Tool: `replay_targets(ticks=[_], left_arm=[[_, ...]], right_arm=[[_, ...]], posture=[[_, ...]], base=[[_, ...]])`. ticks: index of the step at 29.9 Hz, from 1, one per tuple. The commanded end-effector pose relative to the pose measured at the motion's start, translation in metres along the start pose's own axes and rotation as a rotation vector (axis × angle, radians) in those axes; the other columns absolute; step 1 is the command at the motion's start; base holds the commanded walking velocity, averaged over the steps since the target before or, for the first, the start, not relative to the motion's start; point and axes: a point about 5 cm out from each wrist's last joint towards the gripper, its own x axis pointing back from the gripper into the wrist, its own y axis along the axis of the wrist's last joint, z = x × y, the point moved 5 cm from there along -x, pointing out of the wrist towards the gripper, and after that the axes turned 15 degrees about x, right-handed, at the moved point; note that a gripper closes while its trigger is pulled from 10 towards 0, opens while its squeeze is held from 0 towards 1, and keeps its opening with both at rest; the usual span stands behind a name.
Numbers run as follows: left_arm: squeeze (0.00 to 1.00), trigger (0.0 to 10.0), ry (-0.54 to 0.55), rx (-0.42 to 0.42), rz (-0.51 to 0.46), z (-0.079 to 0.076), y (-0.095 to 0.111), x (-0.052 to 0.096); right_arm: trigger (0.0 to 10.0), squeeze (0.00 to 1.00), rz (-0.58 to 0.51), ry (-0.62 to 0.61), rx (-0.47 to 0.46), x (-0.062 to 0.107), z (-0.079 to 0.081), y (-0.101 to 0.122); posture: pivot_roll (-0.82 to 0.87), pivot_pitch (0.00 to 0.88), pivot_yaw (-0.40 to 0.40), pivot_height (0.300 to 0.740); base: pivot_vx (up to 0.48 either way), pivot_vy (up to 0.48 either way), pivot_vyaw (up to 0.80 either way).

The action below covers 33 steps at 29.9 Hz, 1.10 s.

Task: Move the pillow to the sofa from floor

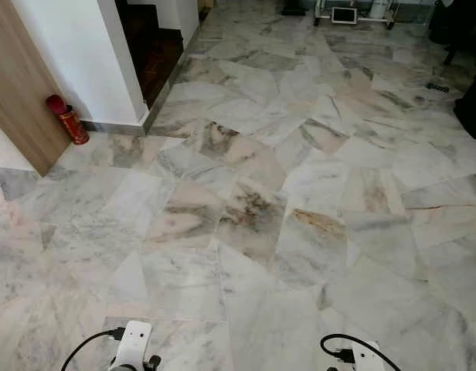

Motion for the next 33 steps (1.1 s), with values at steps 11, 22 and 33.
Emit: replay_targets(ticks=[11, 22, 33], left_arm=[[0.00, 10.0, 0.074, 0.192, 0.115, 0.037, -0.029, 0.009], [0.00, 10.0, 0.074, 0.192, 0.115, 0.037, -0.029, 0.009], [0.00, 10.0, 0.094, 0.204, 0.069, 0.039, -0.019, 0.008]], right_arm=[[10.0, 0.00, -0.041, -0.018, -0.310, -0.012, 0.024, 0.043], [10.0, 0.00, -0.041, -0.018, -0.310, -0.012, 0.024, 0.043], [10.0, 0.00, -0.062, 0.002, -0.296, -0.013, 0.020, 0.051]], posture=[[0.05, 0.058, -0.013, 0.740], [0.05, 0.058, -0.013, 0.740], [0.05, 0.048, -0.029, 0.740]], base=[[0.000, 0.000, 0.00], [0.000, 0.000, 0.00], [0.000, 0.000, 0.00]])
